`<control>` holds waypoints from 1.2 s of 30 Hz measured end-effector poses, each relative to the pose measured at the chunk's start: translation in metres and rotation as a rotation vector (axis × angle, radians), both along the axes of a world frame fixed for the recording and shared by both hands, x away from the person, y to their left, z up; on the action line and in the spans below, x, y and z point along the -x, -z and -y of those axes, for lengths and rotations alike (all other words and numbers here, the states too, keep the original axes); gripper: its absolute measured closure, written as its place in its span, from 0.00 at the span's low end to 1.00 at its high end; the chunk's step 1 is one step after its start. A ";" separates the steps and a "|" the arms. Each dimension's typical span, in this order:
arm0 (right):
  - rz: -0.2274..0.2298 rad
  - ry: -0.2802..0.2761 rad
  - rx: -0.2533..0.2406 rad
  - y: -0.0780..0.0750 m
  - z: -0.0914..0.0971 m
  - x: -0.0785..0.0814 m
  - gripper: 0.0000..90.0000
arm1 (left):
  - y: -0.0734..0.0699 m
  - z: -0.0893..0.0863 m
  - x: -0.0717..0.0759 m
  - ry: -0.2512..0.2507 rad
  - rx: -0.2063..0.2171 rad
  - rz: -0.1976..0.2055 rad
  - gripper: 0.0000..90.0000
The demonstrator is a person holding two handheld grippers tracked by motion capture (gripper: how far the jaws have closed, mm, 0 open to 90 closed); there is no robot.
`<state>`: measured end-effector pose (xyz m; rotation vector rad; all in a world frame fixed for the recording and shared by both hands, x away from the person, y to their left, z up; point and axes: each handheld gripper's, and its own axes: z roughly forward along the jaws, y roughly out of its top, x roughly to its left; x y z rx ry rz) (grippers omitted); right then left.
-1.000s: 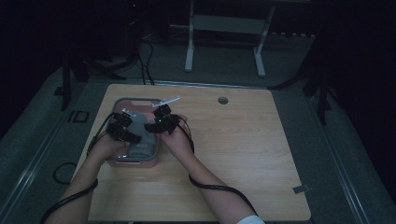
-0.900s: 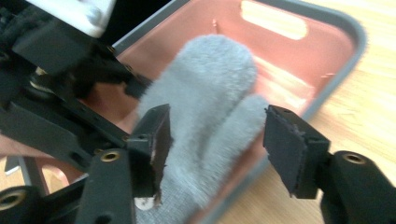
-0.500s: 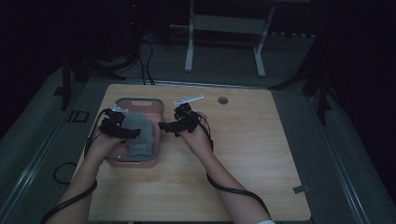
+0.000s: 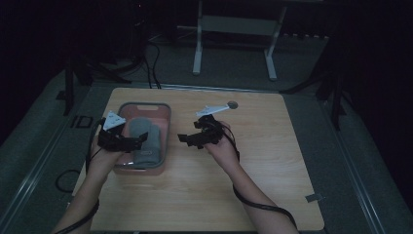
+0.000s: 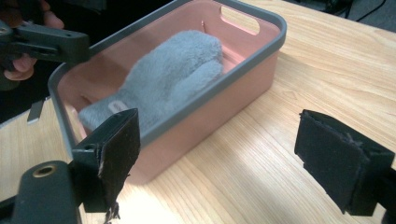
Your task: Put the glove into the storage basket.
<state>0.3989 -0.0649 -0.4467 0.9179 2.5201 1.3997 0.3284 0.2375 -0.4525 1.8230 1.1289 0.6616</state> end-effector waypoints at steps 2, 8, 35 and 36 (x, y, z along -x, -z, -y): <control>0.012 -0.003 0.004 0.000 0.005 0.003 0.16 | 0.000 0.005 0.007 0.015 0.000 0.011 0.05; 0.024 -0.022 0.018 0.004 0.026 0.015 0.16 | 0.000 0.028 0.024 0.097 0.010 0.037 0.05; 0.066 -0.047 -0.001 0.050 0.135 0.057 0.16 | 0.050 0.148 0.047 0.424 0.045 0.002 0.05; 0.072 -0.048 -0.001 0.052 0.138 0.058 0.16 | 0.053 0.151 0.047 0.433 0.042 0.001 0.05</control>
